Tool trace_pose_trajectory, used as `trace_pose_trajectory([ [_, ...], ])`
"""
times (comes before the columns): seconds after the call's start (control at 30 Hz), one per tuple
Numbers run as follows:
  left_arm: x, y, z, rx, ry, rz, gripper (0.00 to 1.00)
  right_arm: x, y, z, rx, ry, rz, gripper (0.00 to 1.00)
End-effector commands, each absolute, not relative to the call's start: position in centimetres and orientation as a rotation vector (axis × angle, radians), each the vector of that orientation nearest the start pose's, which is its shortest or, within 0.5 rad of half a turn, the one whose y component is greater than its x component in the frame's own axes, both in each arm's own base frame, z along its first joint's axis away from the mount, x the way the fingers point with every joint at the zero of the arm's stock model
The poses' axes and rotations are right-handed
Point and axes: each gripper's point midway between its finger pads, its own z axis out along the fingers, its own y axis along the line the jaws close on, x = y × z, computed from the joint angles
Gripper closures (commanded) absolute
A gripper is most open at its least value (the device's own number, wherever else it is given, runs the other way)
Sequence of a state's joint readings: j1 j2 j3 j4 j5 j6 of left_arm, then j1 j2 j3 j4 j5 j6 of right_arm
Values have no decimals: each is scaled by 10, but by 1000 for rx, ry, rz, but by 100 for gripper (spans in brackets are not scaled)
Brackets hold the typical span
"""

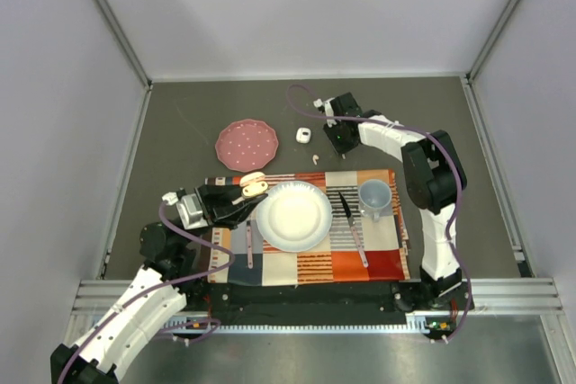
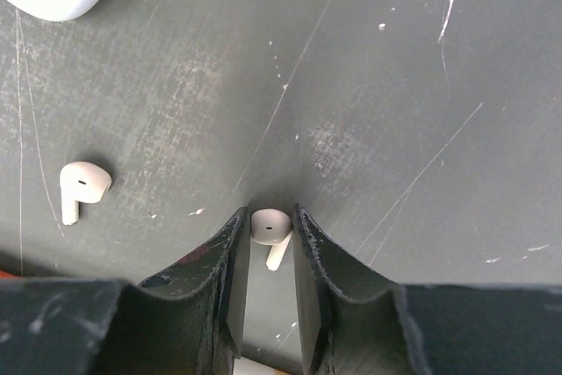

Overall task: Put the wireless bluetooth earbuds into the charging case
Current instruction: Pick up the right earbud from the center of the board.

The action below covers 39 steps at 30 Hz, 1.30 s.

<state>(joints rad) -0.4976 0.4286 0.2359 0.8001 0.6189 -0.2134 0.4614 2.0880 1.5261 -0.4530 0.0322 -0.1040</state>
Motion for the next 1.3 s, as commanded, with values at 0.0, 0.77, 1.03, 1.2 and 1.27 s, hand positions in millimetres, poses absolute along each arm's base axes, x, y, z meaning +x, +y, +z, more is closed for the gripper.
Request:
trace_pose_trajectory([
  [0.0,146,-201,344,707,809,-913,100,454,204,46,-611,2451,69,75],
  [0.77,148,-200,340,700,828,-902,100,451,202,47,-617,2454,68,71],
  [1.03,148,-199,340,696,829,-901,100,453,197,49,-473,2478,40,78],
  [1.2,148,-199,340,694,832,-899,100,454,195,48,-399,2492,29,76],
  [1.27,148,-199,340,692,832,-898,100,453,196,49,-391,2493,38,68],
])
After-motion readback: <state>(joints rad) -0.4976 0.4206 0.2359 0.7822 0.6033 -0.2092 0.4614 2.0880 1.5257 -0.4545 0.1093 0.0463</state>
